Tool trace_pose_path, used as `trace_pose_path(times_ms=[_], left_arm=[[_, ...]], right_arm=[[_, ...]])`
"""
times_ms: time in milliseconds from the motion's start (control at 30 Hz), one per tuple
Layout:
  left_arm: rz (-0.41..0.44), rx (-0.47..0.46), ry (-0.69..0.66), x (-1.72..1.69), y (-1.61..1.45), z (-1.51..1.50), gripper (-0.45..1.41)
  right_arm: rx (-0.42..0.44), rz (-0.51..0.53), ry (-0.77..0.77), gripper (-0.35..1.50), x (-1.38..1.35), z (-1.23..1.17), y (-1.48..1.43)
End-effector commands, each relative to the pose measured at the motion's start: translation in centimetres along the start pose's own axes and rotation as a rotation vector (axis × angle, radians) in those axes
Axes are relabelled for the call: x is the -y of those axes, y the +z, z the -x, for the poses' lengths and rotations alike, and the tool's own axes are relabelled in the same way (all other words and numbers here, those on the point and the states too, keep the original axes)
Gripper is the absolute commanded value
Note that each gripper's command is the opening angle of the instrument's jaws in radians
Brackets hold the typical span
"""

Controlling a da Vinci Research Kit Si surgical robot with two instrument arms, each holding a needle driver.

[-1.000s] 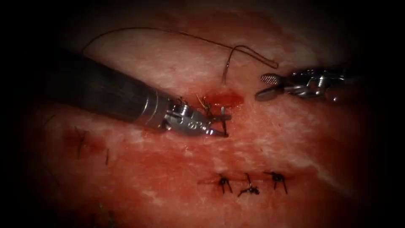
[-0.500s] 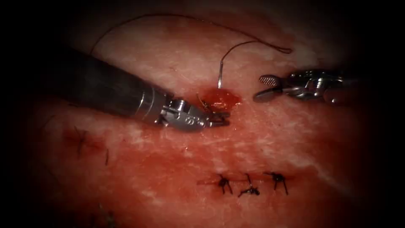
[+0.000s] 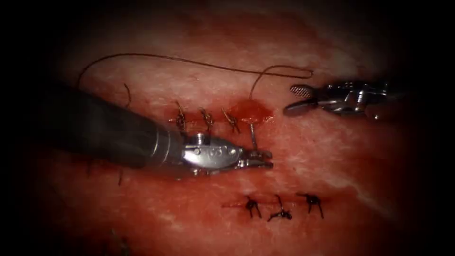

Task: Wound Closure

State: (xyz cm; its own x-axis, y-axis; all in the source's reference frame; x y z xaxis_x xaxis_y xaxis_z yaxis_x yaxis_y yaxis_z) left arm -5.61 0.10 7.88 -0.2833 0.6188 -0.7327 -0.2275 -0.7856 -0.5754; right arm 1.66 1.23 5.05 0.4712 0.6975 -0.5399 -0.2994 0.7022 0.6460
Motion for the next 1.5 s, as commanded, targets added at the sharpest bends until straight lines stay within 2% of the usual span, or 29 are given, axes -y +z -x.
trace_pose_path(times_ms=[33,167,233,333,367,467,500,533,700,967,1267,1500], left_arm=[[0.011,-0.001,0.001,-0.06,0.05,0.03,-0.45],[0.061,-0.004,-0.009,-0.27,-0.04,-0.29,-0.45],[0.046,-0.011,0.071,-0.38,-0.13,-0.53,-0.45],[-0.009,-0.011,0.218,-0.44,-0.2,-0.73,-0.45],[-0.023,-0.007,0.255,-0.45,-0.22,-0.78,-0.45],[-0.082,0.023,0.409,-0.45,-0.27,-0.87,-0.45],[-0.151,0.089,0.543,-0.41,-0.29,-0.88,-0.45],[-0.176,0.119,0.591,-0.38,-0.3,-0.88,-0.45],[-0.263,0.191,0.738,-0.23,-0.36,-0.83,-0.45],[-0.273,0.205,0.777,-0.22,-0.31,-0.75,-0.45],[-0.26,0.196,0.785,-0.36,-0.16,-0.65,-0.45],[-0.258,0.195,0.787,-0.37,-0.12,-0.63,-0.45]], right_arm=[[0.005,-0.019,-0.002,1.13,0.11,0.05,0.05],[0.01,-0.034,-0.005,1.09,0.24,0.02,-0.06],[0.015,-0.054,-0.01,1.08,0.32,0.01,-0.12],[0.028,-0.105,-0.007,0.76,0.38,-0.01,-0.18],[0.03,-0.123,0.035,0.64,0.41,-0.01,-0.2],[-0.033,-0.181,0.153,0.62,0.45,-0.04,-0.24],[-0.094,-0.227,0.236,0.67,0.47,-0.07,-0.26],[-0.124,-0.258,0.285,0.71,0.49,-0.09,-0.28],[-0.176,-0.364,0.468,0.76,0.5,-0.18,-0.35],[-0.259,-0.459,0.637,0.74,0.51,-0.26,-0.31],[-0.246,-0.488,0.632,0.76,0.53,-0.27,0.04],[-0.266,-0.519,0.633,0.76,0.6,-0.31,0.14]])
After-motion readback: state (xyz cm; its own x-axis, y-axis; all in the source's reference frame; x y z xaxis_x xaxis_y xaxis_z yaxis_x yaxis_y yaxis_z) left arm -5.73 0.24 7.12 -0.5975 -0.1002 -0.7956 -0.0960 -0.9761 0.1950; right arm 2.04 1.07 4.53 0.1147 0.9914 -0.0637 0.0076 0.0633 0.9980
